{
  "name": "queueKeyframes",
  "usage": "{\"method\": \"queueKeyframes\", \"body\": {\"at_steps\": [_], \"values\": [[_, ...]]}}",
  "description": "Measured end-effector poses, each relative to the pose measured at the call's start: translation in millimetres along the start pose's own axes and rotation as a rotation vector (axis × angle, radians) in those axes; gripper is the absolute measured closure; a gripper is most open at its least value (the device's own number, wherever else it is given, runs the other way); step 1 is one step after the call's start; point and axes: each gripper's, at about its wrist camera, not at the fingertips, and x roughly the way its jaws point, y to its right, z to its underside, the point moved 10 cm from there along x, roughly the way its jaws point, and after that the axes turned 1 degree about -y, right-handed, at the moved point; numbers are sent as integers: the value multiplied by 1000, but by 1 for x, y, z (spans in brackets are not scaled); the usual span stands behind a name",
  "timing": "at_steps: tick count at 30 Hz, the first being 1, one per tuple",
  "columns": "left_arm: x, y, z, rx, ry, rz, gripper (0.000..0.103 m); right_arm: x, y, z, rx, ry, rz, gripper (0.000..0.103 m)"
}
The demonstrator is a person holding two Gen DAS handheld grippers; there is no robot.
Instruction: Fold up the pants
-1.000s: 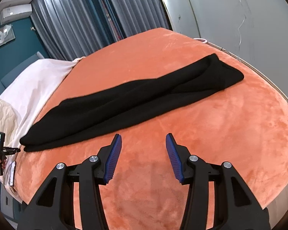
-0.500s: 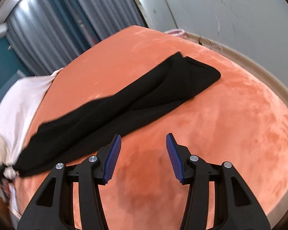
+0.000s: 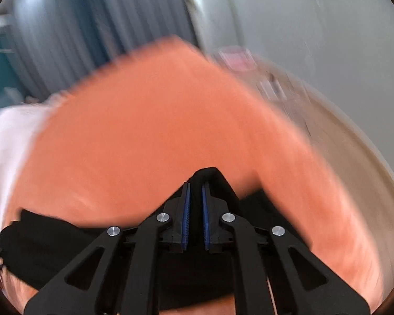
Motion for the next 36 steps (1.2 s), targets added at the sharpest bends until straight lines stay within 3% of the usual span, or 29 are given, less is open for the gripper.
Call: {"method": "queueKeyframes", "body": {"at_steps": [2,3,4,5,6,8,12,15,18,20,21,22,23,24,25,27,29,31,33,34,35,36], "values": [[0,-2,1,27,8,-10,12,-36,-11,-6,-195,118,31,95],[0,-1,2,45,13,-18,12,-40,0,10,-285,110,105,91],[1,-1,2,54,16,-22,12,-35,18,28,-311,69,165,67],[1,0,3,64,25,-29,12,-26,43,51,-308,-8,235,51],[3,1,3,75,29,-35,12,-16,82,86,-285,-136,339,36],[9,4,1,79,36,-40,12,-20,124,124,-194,-248,412,49],[6,2,0,45,34,-21,12,-54,135,130,189,-180,188,47],[7,-1,-4,-19,35,11,12,-36,117,119,259,-223,96,44],[7,-3,-8,-71,42,26,13,3,90,133,237,-348,123,43],[8,-2,-7,-35,27,-3,17,21,69,145,168,-404,122,71],[8,-1,-8,-19,27,-24,38,28,60,144,98,-418,162,86],[4,1,-10,12,21,-41,50,28,54,135,53,-399,185,95],[0,6,-13,20,14,-10,78,23,45,119,37,-365,178,96],[-12,13,-18,2,18,67,87,7,36,89,31,-274,159,96],[-21,16,-22,-5,31,100,87,-11,32,62,34,-196,146,96],[-36,22,-24,22,48,119,85,-32,39,35,14,-133,156,96],[-33,18,-13,76,11,77,79,-21,60,52,-1,-206,217,95],[-15,4,5,78,-48,66,78,-1,87,97,28,-337,277,93],[0,-13,19,44,-76,80,74,7,90,133,43,-419,269,89],[-3,-17,19,2,-42,147,73,2,85,137,39,-393,276,85],[-7,-18,19,-31,-24,209,63,-3,81,138,37,-372,276,80],[-12,-20,18,-73,-15,258,47,-8,77,138,56,-362,258,68]]}}
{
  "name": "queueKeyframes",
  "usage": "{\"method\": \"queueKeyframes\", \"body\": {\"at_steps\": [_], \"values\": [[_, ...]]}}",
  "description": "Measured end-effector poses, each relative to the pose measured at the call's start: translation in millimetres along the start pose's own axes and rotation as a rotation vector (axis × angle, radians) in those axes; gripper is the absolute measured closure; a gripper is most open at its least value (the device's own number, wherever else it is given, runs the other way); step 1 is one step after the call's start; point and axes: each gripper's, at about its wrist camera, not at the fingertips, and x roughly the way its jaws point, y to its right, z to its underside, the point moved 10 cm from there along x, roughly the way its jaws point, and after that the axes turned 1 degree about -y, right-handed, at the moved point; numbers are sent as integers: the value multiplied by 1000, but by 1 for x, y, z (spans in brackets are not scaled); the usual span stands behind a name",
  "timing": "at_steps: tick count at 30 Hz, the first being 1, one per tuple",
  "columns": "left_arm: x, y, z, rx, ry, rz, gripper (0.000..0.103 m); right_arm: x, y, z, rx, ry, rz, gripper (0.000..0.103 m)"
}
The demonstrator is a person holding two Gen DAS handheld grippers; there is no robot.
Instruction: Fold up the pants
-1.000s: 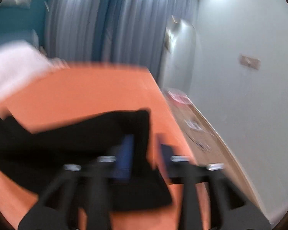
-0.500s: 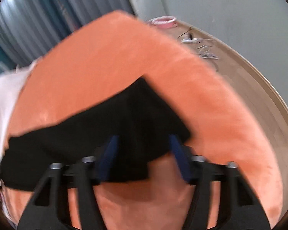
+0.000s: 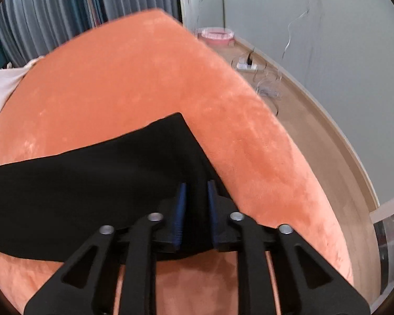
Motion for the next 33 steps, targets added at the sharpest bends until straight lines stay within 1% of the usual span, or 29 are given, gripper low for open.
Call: {"method": "queueKeyframes", "body": {"at_steps": [1,2,3,5,6,8,9,10,12,14,15,16,17,18,20,21,22,24,25,26,27,28,29,30,31,33], "values": [[-7,-1,-2,-49,20,44,40,-2,1,-1,18,8,-21,56],[-10,-2,-4,-69,31,52,34,-6,1,-1,31,14,-27,52],[-14,-4,-5,-79,45,45,33,-9,3,1,36,17,-16,49],[-20,-3,-7,-22,64,-21,35,-15,6,1,43,25,-13,49],[-22,0,-6,27,66,-43,36,-18,5,-3,55,36,-5,49],[-24,5,2,128,62,-126,39,-18,5,-8,72,47,9,49],[-24,5,5,144,64,-145,39,-17,5,-12,82,65,14,49],[-27,3,9,146,71,-173,39,-27,4,-8,88,86,11,49],[-32,0,13,125,76,-174,39,-45,-1,3,85,121,-1,49],[-32,-6,10,93,81,-198,39,-51,-10,8,82,133,-29,48],[-31,-11,8,77,81,-218,46,-57,-14,16,84,134,-44,47],[-26,-13,9,65,64,-217,58,-60,-18,22,86,132,-58,47],[-23,-17,11,59,43,-228,84,-61,-21,27,88,124,-68,47],[-21,-20,16,40,20,-213,86,-65,-23,37,91,109,-74,47],[-30,-22,24,20,16,-192,86,-71,-19,57,100,94,-95,47],[-34,-22,27,21,18,-189,80,-73,-17,64,104,85,-99,45],[-38,-24,29,22,28,-191,78,-70,-16,68,109,69,-101,37],[-39,-21,32,13,25,-171,58,-55,-18,69,126,36,-98,33],[-39,-17,30,-4,32,-157,52,-47,-19,68,142,20,-108,33],[-37,-9,29,-19,35,-127,33,-43,-22,67,164,5,-136,33],[-32,-2,29,-28,29,-102,16,-36,-27,62,201,-9,-178,33],[-22,11,25,-49,27,-97,15,-28,-31,58,227,-20,-209,33],[-18,12,24,-63,33,-118,14,-16,-39,53,253,-46,-250,30],[-12,14,23,-67,43,-147,12,-7,-41,49,271,-57,-253,30],[-6,18,19,-62,48,-172,12,2,-43,43,283,-55,-245,28],[-1,21,18,-40,59,-234,12,16,-44,26,285,-21,-210,27]]}}
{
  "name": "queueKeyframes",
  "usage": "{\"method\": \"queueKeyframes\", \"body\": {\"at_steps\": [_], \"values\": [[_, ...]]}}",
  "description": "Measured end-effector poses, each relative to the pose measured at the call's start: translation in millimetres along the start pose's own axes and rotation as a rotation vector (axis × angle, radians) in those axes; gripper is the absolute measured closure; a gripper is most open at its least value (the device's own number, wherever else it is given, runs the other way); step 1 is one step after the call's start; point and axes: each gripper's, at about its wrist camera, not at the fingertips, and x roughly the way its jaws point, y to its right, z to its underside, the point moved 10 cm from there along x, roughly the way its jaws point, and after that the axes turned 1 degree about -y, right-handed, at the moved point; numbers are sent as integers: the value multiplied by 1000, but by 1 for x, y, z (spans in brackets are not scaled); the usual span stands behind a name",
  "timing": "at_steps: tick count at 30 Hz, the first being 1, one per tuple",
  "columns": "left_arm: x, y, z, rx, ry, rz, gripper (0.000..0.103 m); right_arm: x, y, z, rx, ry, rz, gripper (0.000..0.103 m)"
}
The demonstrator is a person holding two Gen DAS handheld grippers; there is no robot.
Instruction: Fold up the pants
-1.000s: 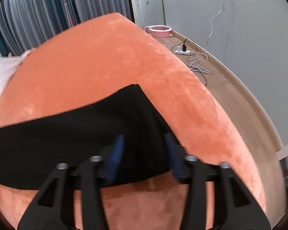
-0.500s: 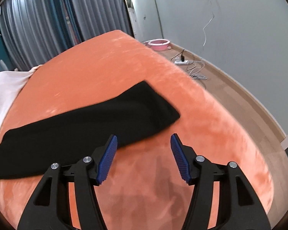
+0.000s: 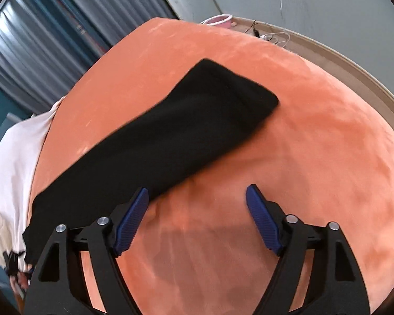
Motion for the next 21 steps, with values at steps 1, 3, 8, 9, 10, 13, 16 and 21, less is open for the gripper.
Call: {"method": "queueKeyframes", "body": {"at_steps": [1,3,8,9,10,13,16,21], "values": [[2,4,2,31,10,-39,12,7,-1,-6,2,5,13,45],[6,9,6,112,23,-114,38,17,0,-16,-4,-1,52,90],[-17,4,16,129,31,-67,79,-26,-15,-44,-121,101,11,95],[-15,-3,18,113,15,-62,76,-12,-8,-39,-148,46,51,94],[-7,-9,20,100,-6,-47,74,10,6,-27,-146,-48,85,89],[-9,-10,18,70,8,1,68,-3,21,-26,-124,3,91,71],[-23,-9,23,54,32,-16,47,-37,34,-42,-156,140,201,43],[-55,-11,33,74,183,-178,36,-20,19,-81,-288,145,279,44]]}}
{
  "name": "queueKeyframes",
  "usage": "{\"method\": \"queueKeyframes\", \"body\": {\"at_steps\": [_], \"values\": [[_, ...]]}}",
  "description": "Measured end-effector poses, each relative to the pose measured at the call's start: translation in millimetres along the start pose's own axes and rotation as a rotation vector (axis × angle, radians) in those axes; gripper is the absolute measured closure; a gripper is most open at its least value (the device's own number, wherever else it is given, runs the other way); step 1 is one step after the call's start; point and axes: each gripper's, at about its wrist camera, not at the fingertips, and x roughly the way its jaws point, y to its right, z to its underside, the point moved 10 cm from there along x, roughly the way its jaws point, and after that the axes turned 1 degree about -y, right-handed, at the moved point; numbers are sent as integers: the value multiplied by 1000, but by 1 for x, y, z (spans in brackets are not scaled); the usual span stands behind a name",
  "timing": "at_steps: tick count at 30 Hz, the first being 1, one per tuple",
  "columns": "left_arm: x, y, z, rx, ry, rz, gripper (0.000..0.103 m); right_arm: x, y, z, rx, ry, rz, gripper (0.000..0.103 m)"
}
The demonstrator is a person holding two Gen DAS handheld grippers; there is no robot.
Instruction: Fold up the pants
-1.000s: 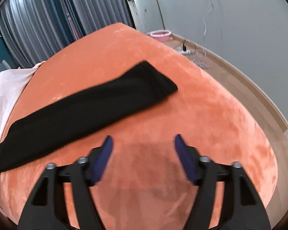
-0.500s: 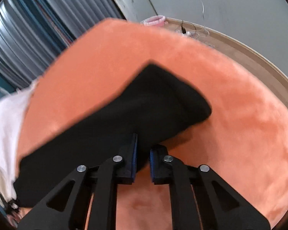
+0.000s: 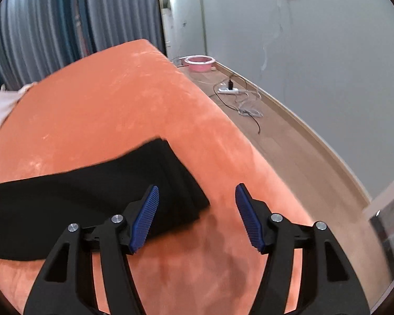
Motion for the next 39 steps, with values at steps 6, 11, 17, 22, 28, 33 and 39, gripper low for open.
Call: {"method": "queueKeyframes", "body": {"at_steps": [6,11,17,22,28,33,39], "values": [[-41,0,17,81,123,-125,35,53,-34,-21,-153,-62,9,100],[-58,20,3,224,232,-223,25,97,-4,-19,-40,-140,28,100],[-47,48,12,267,206,-166,25,26,-22,-45,-28,81,117,83],[-23,70,12,324,180,-135,16,-37,-139,-7,-132,77,-215,81],[38,29,14,288,42,-167,14,21,-174,70,-217,-105,-157,82],[-5,12,11,324,130,-146,14,-26,-154,70,-132,-59,-140,80],[-36,83,37,497,183,-38,14,-71,-198,84,-132,-22,-232,78]]}}
